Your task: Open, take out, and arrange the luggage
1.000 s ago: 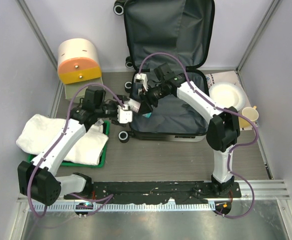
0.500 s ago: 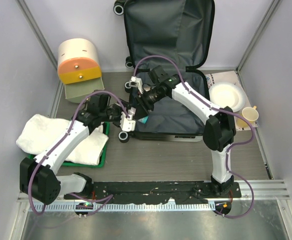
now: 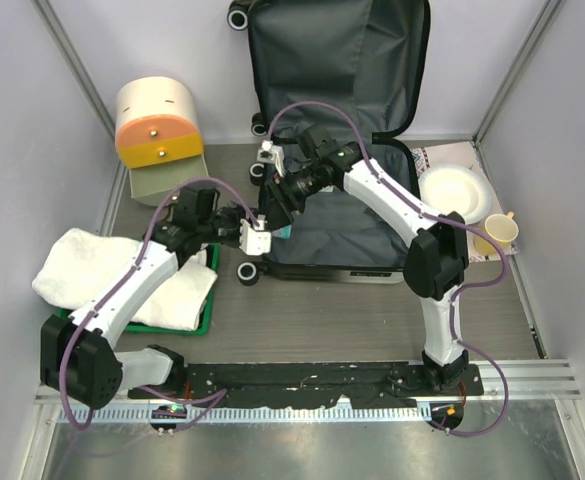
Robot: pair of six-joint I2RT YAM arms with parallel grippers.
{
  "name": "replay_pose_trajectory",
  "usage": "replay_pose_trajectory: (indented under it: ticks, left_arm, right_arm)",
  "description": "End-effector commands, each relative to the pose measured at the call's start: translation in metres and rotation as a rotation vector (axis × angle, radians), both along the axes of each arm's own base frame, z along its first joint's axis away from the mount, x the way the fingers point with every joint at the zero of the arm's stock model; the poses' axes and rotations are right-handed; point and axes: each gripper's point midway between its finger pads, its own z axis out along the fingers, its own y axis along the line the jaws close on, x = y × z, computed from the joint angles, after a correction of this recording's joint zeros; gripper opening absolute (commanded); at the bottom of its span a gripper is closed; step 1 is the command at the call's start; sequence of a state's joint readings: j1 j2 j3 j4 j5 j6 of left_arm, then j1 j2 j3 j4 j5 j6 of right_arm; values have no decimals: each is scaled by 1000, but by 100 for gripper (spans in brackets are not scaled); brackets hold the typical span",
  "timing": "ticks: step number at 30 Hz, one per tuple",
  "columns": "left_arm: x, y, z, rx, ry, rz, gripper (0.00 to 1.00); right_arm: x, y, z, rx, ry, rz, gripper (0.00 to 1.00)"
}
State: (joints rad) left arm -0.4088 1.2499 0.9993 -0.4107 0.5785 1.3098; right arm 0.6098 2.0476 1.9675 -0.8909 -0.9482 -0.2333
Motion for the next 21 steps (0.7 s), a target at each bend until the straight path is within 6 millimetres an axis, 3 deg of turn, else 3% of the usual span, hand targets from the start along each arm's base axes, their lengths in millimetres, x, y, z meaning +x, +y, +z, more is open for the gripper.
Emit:
replay_pose_trajectory:
  ticks: [1,4,8,9,12,17,18,20,21]
  left_arm:
    - [23,31,10,-83,43,152,0]
    - [46,72,10,-95,79,248,0]
    - [84,128,9,-65,55,359,0]
    - [94,153,7,-55,54,419,0]
    - [125,191,3,-41,47,507,0]
    - [169,229,0,-6,3,586,0]
    - [177,234,-13,9,19,591,0]
    - [190,243,-10,28,1,600,0]
    - [197,246,-21,33,20,611,0]
  right_arm:
    - [60,-4,71,200,-89,-157,74]
    - [118,-33,99,282,-127,-383,75]
    - [159,-69,106,315,-162,-534,75]
    - [160,-72,106,316,-155,-538,75]
    - [158,-79,101,309,-149,-536,75]
    - [148,-79,92,299,-123,-523,75]
    - [148,-80,90,297,-122,-524,75]
    - [146,-80,89,295,-125,-519,75]
    - [145,-81,90,294,-131,-517,75]
